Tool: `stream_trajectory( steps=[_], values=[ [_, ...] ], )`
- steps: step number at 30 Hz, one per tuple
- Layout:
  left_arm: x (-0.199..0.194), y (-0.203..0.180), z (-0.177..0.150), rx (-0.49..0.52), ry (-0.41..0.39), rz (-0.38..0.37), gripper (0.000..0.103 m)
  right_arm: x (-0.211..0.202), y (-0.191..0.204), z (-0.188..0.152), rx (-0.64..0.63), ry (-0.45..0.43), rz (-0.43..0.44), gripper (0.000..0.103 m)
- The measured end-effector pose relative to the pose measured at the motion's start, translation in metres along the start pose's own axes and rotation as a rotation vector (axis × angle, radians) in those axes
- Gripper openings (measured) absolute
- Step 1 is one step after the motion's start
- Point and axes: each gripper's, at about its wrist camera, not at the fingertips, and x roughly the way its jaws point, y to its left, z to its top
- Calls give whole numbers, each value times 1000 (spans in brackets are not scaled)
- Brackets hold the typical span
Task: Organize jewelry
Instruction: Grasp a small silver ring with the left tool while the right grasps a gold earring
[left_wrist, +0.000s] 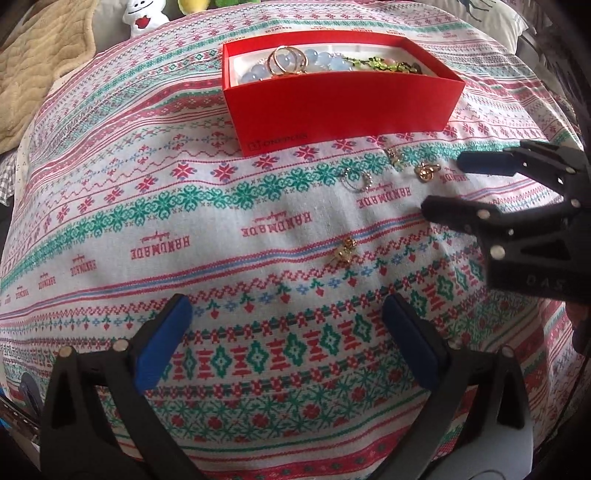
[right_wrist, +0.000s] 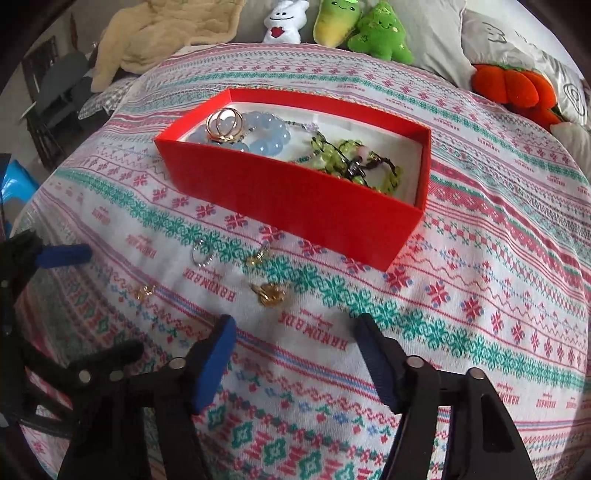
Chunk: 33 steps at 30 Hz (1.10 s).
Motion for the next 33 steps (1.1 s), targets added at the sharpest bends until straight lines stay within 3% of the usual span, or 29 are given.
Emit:
stream_trajectory(
  steps=[9, 11, 15, 18, 21, 26, 29, 33],
  values=[
    [-3, -2, -6, -7, 8, -9, 103, 6, 7, 13, -30, -25, -6, 26],
    [-3, 0, -3, -4, 11, -10, 103, 6, 6, 15, -35, -24, -3, 13],
    [-7, 5, 4, -7, -15, -72, 102, 4, -2, 16, -20, -22, 25, 10],
    [-14, 4, 11, -6, -45, -116, 95, 2, -3, 16, -23, -25, 25, 7],
    [-17, 0, 20, -1, -70, -167, 85, -1, -6, 16, -18, -29, 28, 6],
    [-8, -10, 36, 11, -58, -240, 52, -9, -10, 11, -8, -38, 30, 6],
    [0, -11, 45, 15, -55, -243, 43, -13, -15, 9, -3, -42, 31, 6],
    [6, -14, 53, 16, -60, -252, 41, -17, -20, 6, 6, -42, 39, 6]
  ],
)
